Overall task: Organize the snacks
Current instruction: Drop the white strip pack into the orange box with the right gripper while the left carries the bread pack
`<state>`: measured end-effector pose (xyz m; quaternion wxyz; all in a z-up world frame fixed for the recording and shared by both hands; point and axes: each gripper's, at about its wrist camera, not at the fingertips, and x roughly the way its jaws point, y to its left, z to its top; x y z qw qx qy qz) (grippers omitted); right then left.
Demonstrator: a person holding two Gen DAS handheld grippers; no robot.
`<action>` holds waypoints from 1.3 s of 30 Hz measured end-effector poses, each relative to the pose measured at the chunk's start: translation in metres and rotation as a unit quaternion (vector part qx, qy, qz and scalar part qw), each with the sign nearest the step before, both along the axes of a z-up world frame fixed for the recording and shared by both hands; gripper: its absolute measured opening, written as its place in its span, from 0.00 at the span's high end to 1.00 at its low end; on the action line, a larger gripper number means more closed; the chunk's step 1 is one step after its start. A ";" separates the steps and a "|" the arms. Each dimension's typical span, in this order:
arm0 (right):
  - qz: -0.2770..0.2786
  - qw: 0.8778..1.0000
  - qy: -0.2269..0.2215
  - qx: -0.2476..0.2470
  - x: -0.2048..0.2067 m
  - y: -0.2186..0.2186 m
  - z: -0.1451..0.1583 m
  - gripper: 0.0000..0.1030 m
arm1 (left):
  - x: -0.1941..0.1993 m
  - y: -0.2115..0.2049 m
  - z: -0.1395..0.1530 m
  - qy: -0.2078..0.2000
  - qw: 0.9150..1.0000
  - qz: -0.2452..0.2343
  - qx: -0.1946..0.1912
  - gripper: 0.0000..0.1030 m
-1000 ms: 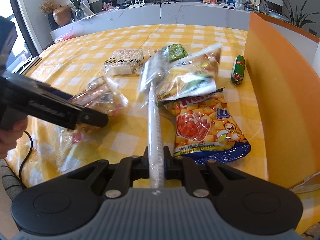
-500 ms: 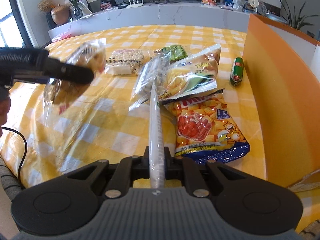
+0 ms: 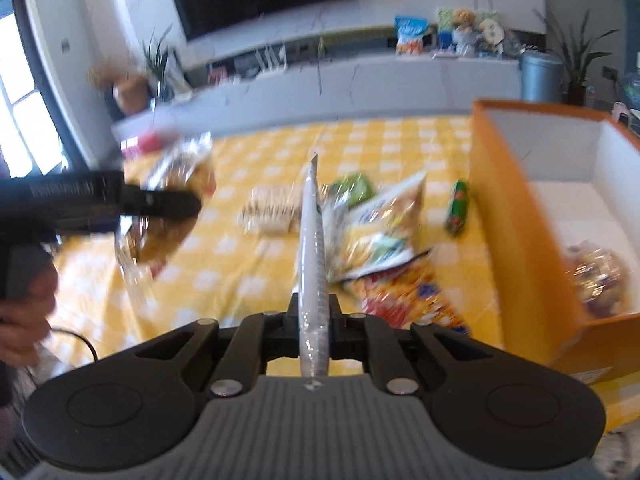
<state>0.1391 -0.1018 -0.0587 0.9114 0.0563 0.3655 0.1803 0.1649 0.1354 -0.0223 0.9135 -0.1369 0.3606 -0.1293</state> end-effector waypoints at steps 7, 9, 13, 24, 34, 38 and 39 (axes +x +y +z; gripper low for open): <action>-0.092 0.994 -0.055 0.008 -0.021 -0.091 0.057 0.93 | 0.003 -0.039 0.022 -0.040 0.999 -0.022 -0.011 0.08; -0.128 0.990 -0.064 -0.016 -0.021 -0.120 0.068 0.93 | 0.009 -0.053 0.026 -0.040 0.998 -0.029 -0.029 0.08; -0.184 0.980 -0.045 -0.052 -0.006 -0.171 0.075 0.93 | 0.025 -0.081 0.030 -0.034 0.996 -0.048 -0.064 0.08; -0.167 0.978 0.050 -0.116 0.090 -0.208 0.021 0.93 | 0.059 -0.146 0.013 -0.007 0.993 -0.092 -0.075 0.08; -0.157 0.978 0.108 -0.080 0.119 -0.222 -0.015 0.93 | 0.073 -0.162 -0.003 0.013 0.993 -0.102 -0.065 0.08; -0.174 0.974 0.123 -0.072 0.124 -0.225 -0.023 0.90 | 0.071 -0.162 -0.004 0.012 0.992 -0.105 -0.063 0.08; -0.172 0.975 0.124 -0.064 0.124 -0.226 -0.022 0.85 | 0.070 -0.161 -0.003 0.011 0.992 -0.106 -0.061 0.08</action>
